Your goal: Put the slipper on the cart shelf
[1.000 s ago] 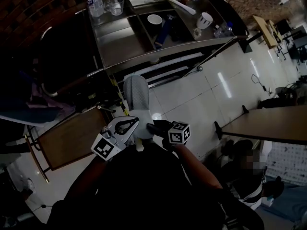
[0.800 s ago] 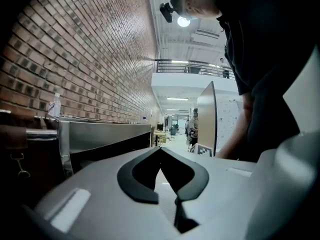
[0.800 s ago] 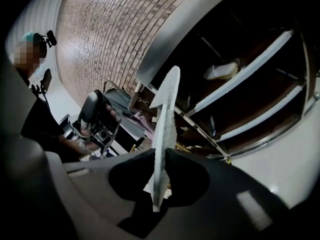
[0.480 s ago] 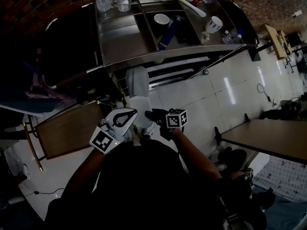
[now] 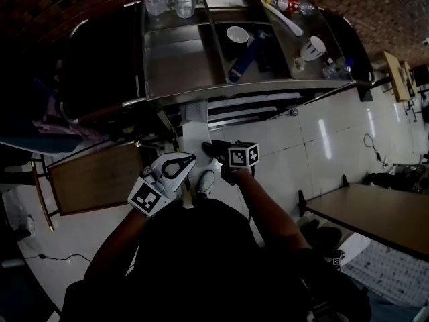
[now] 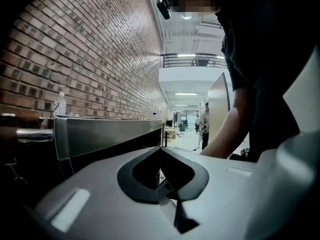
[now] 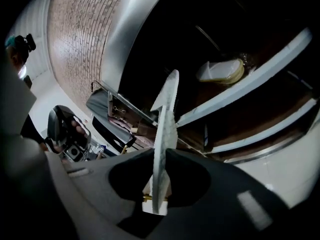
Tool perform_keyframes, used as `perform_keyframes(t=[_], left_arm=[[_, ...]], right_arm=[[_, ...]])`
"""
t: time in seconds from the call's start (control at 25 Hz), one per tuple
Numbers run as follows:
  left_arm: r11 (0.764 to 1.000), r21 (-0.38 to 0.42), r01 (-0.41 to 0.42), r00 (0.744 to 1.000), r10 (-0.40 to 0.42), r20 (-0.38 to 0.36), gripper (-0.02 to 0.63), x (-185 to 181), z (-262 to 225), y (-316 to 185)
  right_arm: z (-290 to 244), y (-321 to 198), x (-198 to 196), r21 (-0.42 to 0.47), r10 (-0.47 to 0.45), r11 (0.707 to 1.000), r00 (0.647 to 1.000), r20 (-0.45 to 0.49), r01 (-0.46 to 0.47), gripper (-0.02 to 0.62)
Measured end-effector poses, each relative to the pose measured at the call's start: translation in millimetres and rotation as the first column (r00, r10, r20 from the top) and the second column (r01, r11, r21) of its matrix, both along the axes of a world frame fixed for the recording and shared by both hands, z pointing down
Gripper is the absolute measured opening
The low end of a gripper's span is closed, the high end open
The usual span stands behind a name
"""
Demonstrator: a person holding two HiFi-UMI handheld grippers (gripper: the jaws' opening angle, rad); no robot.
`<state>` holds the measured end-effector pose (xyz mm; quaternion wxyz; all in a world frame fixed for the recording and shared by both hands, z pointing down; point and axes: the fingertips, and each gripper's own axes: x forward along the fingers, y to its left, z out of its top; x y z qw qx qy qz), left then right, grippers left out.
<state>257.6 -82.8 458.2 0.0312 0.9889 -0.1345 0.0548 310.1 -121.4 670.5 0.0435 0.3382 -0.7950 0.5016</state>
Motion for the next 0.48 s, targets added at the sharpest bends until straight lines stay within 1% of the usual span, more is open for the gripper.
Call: perform_keyframes(t=[0.16,0.28,0.48], left_arm=[[0.999,-0.017,0.033,0.999,-0.033,0.008,0.0,5.5,4.9,-12.8],[0.998,-0.03,0.054,0.999,-0.054,0.006,0.0,11.2,6.9,-24.0],[0.996,-0.021,0.092,0.996,-0.093,-0.008,0.0,18.8,9.2,-44.8]], right_arm=[[4.0,-30.0,0.6,0.017,-0.002,1.0,1.0,-0.01,0.002,0.066],[5.5,-52.4,1.3,0.047,0.001,0.999,1.0,-0.024,0.0,0.066],[4.6,-88.2,4.0,0.102,0.047,0.994,0.999,-0.008,-0.046,0.066]])
